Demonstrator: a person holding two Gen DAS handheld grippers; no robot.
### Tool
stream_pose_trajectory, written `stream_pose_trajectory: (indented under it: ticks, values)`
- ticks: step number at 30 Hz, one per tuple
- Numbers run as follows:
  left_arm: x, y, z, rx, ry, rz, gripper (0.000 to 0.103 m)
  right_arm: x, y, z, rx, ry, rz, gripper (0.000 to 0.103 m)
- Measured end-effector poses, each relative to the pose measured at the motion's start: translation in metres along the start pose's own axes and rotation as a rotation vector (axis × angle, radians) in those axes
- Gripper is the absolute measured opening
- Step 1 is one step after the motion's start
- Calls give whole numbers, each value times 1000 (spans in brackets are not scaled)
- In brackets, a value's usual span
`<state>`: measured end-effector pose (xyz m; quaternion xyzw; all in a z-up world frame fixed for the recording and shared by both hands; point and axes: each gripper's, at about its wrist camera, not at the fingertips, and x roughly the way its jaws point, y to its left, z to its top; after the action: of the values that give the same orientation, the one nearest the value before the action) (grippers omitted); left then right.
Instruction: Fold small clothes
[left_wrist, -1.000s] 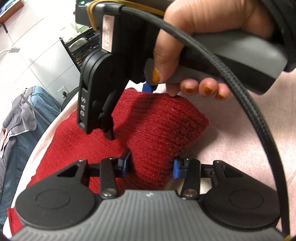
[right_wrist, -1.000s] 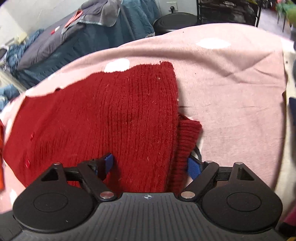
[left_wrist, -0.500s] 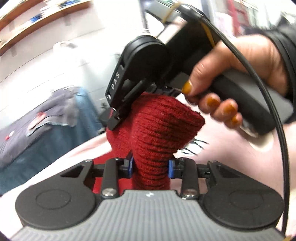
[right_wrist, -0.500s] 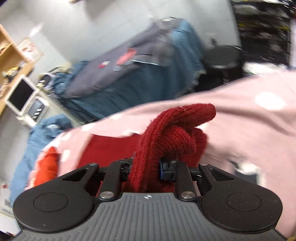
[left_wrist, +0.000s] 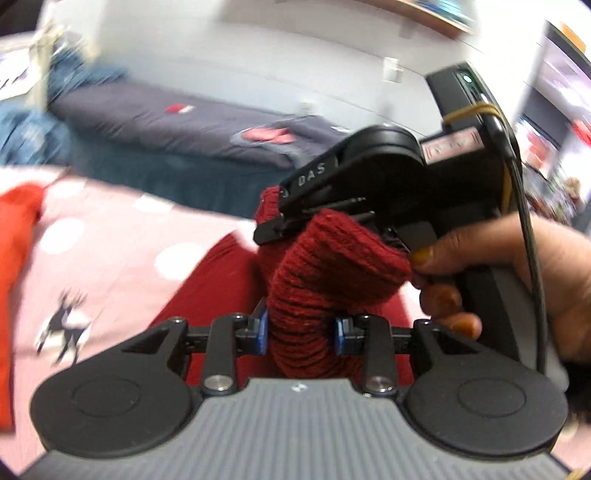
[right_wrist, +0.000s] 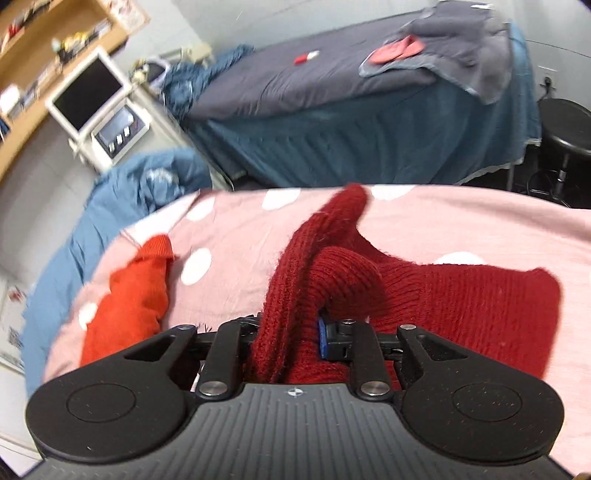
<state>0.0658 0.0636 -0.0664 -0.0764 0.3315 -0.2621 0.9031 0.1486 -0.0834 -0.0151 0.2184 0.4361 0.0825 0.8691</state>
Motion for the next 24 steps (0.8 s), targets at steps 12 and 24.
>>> stream_pose_trajectory:
  ticks: [12,24]
  values:
    - [-11,112,-33,-429,151,77,50,-42,8,-16,-46,-185,-81,103]
    - [16,108,-44,-531,242,175,87,-41,-3,-104,-284,2,-218,91]
